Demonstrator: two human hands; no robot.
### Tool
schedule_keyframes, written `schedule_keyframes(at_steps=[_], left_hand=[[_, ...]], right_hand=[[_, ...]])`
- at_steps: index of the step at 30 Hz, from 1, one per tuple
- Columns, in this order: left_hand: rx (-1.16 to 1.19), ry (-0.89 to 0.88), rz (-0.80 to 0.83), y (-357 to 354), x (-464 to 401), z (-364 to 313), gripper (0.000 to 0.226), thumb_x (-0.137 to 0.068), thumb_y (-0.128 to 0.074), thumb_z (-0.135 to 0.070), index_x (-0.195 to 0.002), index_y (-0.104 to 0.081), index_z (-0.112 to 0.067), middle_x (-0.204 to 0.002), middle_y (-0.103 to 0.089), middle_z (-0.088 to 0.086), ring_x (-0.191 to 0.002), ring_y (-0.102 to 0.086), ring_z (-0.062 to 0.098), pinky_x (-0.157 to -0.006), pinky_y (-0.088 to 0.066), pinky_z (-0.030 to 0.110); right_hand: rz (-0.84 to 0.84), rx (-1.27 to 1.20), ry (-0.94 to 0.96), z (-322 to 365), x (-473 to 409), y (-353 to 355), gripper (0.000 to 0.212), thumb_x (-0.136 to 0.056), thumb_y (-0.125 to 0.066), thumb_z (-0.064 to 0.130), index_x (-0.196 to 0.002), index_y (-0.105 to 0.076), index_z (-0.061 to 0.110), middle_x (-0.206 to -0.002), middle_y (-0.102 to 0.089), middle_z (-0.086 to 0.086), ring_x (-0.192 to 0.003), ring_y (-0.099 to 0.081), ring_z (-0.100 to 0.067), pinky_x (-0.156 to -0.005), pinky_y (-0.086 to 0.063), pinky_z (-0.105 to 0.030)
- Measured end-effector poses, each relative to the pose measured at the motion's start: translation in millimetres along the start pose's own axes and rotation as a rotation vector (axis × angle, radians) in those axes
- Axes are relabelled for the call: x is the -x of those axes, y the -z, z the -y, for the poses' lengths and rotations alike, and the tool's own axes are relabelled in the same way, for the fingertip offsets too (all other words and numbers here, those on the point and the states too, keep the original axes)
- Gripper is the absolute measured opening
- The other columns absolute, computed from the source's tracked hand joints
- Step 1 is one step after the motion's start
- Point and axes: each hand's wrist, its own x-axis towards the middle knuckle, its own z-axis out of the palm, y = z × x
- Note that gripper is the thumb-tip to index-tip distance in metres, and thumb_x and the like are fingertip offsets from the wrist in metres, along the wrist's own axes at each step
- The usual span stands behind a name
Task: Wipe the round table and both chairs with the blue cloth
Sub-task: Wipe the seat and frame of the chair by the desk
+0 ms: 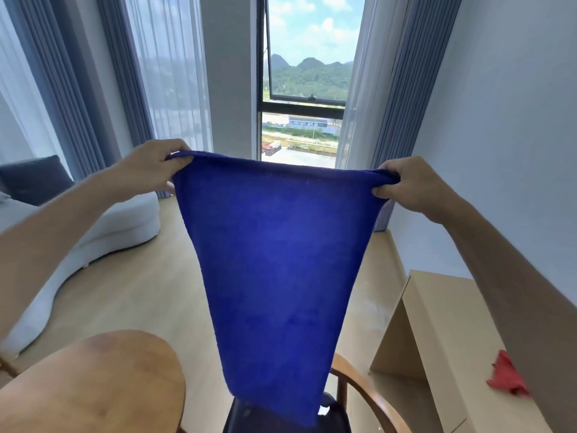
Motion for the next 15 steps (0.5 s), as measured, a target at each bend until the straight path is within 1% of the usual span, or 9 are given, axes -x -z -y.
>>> schedule_keyframes(at_steps=[2,4,6,8,9,11,13,14,15], left_hand=[[0.006,0.019,-0.028,3.9,-0.1,2.1,0.023,-0.100,-0.049,-0.021,-0.090,-0.063,-0.006,-0.084,-0.069,0.014,-0.071,-0.070,0.022,-0.055,-0.057,0.020],[0.062,0.056,-0.032,8.7,2.1,4.7,0.024,-0.099,-0.051,-0.026,-0.089,-0.068,-0.013,-0.077,-0.074,0.007,-0.069,-0.072,0.020,-0.055,-0.058,0.021],[0.139,0.088,-0.037,10.9,4.1,7.1,0.023,-0.099,-0.052,-0.030,-0.089,-0.070,-0.020,-0.077,-0.075,0.006,-0.070,-0.073,0.022,-0.059,-0.061,0.028],[0.176,0.137,-0.050,7.4,3.5,7.0,0.031,-0.099,-0.050,-0.038,-0.090,-0.070,-0.016,-0.083,-0.072,0.010,-0.072,-0.069,0.026,-0.064,-0.062,0.035],[0.184,0.183,-0.057,3.7,2.4,6.1,0.036,-0.099,-0.048,-0.042,-0.089,-0.068,-0.013,-0.083,-0.069,0.010,-0.073,-0.067,0.025,-0.065,-0.060,0.036],[0.289,0.284,-0.077,-4.2,-2.2,2.3,0.036,-0.099,-0.045,-0.045,-0.088,-0.064,-0.017,-0.083,-0.069,0.003,-0.073,-0.066,0.020,-0.065,-0.057,0.034],[0.461,0.340,-0.030,-3.4,-6.1,-2.7,0.029,-0.098,-0.050,-0.041,-0.087,-0.065,-0.019,-0.076,-0.073,-0.004,-0.068,-0.068,0.013,-0.059,-0.054,0.027],[0.522,0.342,0.032,0.2,-6.9,-4.5,0.025,-0.095,-0.055,-0.039,-0.087,-0.068,-0.019,-0.074,-0.073,-0.006,-0.068,-0.067,0.013,-0.060,-0.051,0.026],[0.542,0.328,0.107,5.9,-6.9,-5.0,0.019,-0.089,-0.062,-0.035,-0.086,-0.072,-0.020,-0.077,-0.073,-0.004,-0.072,-0.065,0.016,-0.065,-0.047,0.030]], right_hand=[[-0.047,-0.072,-0.019,-6.7,2.5,-4.0,0.011,-0.085,-0.065,0.000,-0.095,-0.068,0.003,-0.079,-0.067,-0.006,-0.071,-0.065,-0.019,-0.068,-0.053,-0.033],[-0.088,-0.150,-0.060,-11.5,5.7,-6.8,0.011,-0.088,-0.065,0.006,-0.099,-0.067,0.004,-0.087,-0.068,-0.006,-0.078,-0.067,-0.022,-0.069,-0.058,-0.036],[-0.102,-0.170,-0.092,-12.6,8.6,-11.0,0.009,-0.093,-0.060,0.016,-0.098,-0.063,0.009,-0.088,-0.067,-0.002,-0.079,-0.066,-0.017,-0.066,-0.059,-0.033],[-0.112,-0.225,-0.147,-9.8,8.8,-16.5,0.016,-0.098,-0.052,0.024,-0.100,-0.058,0.009,-0.088,-0.065,-0.001,-0.077,-0.066,-0.017,-0.062,-0.058,-0.031],[-0.123,-0.257,-0.177,-6.9,8.1,-19.6,0.020,-0.100,-0.049,0.026,-0.102,-0.056,0.008,-0.089,-0.063,-0.002,-0.076,-0.065,-0.018,-0.060,-0.057,-0.032],[-0.150,-0.277,-0.232,-0.3,5.5,-26.1,0.024,-0.102,-0.043,0.029,-0.107,-0.052,0.008,-0.091,-0.060,-0.002,-0.078,-0.061,-0.019,-0.062,-0.055,-0.034],[-0.142,-0.358,-0.309,3.5,1.4,-29.4,0.025,-0.102,-0.040,0.031,-0.109,-0.052,0.010,-0.094,-0.060,-0.002,-0.081,-0.058,-0.016,-0.069,-0.052,-0.035],[-0.106,-0.462,-0.364,4.9,-0.8,-28.5,0.025,-0.102,-0.041,0.030,-0.108,-0.054,0.009,-0.094,-0.061,-0.003,-0.080,-0.058,-0.015,-0.068,-0.051,-0.033],[-0.040,-0.579,-0.418,6.5,-1.8,-25.4,0.023,-0.102,-0.044,0.027,-0.106,-0.056,0.008,-0.091,-0.062,-0.003,-0.077,-0.059,-0.015,-0.065,-0.050,-0.030]])
